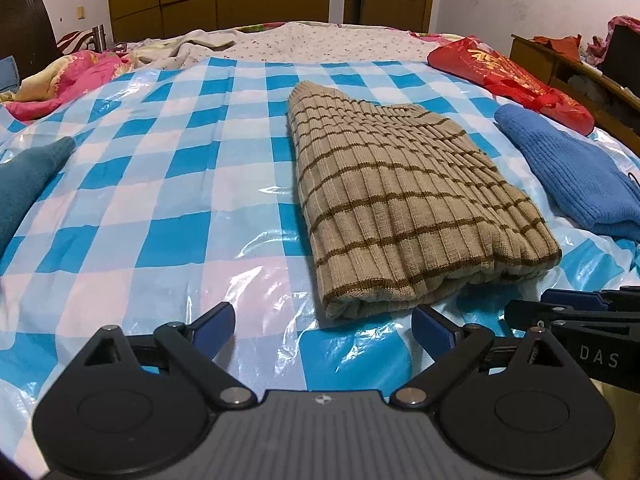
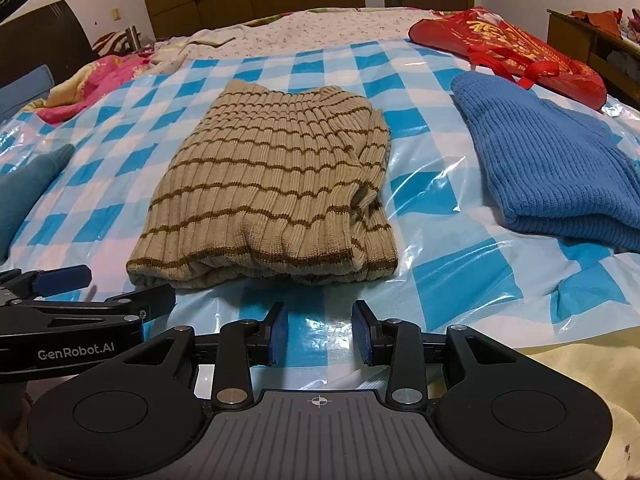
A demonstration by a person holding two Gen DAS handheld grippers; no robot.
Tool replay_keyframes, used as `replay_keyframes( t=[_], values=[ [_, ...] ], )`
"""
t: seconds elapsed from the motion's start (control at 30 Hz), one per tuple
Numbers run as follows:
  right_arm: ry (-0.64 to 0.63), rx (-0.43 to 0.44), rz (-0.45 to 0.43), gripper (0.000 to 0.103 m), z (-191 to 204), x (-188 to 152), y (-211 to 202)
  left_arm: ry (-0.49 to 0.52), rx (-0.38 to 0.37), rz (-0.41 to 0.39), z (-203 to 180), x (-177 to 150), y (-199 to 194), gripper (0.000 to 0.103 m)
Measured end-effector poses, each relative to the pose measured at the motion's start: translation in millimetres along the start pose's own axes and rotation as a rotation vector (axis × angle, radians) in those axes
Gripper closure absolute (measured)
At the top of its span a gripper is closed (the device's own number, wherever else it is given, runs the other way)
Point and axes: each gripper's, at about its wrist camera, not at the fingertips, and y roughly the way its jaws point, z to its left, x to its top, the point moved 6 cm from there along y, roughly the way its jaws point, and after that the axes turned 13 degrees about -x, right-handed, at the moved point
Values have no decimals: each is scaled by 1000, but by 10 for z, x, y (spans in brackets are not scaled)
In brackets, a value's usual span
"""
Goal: Fold small clothes
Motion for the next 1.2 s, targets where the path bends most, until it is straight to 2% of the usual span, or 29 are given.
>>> replay_keyframes(
  t=[0.73, 1.03, 1.2],
  values=[
    [-4, 1, -5, 67, 15, -19, 1, 6, 33, 14, -1, -7, 11, 0],
    [-11, 4, -9, 67, 51, -41, -32, -41, 16, 17, 62, -8, -6, 0],
    [-9, 12, -10, 67, 65, -48, -39, -31, 21, 25, 38, -20, 1, 0]
  ],
)
